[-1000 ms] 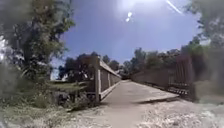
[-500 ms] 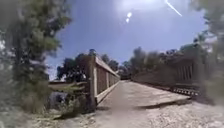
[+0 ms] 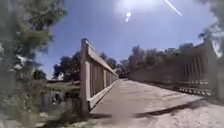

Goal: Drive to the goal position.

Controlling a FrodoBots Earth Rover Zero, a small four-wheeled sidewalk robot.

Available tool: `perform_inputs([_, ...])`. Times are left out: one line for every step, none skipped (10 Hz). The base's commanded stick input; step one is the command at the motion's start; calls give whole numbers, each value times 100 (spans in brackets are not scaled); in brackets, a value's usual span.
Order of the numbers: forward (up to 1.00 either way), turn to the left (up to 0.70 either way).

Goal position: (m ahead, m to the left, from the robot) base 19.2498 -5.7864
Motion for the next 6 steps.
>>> perform_inputs([85,0])
perform_inputs([85,0])
perform_inputs([85,-10])
perform_inputs([85,-22])
perform_inputs([85,-33])
perform_inputs([85,-8])
